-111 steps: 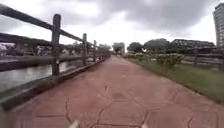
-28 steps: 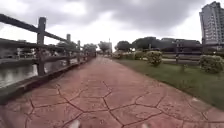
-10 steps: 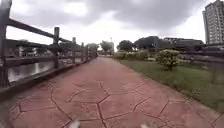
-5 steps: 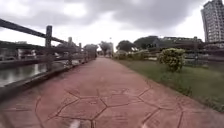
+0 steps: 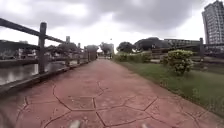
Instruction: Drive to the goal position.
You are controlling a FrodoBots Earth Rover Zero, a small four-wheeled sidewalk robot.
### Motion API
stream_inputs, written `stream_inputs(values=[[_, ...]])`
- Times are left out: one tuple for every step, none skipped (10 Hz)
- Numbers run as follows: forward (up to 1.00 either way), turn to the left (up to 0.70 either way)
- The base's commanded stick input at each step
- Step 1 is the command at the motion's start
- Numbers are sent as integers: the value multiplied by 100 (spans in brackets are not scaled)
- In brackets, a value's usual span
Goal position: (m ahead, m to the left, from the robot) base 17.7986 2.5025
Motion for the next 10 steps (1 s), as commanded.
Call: stream_inputs(values=[[70, 0], [70, 0], [70, 0], [70, 0], [70, 0], [70, 5], [70, 18], [70, 33], [70, 9], [70, 0]])
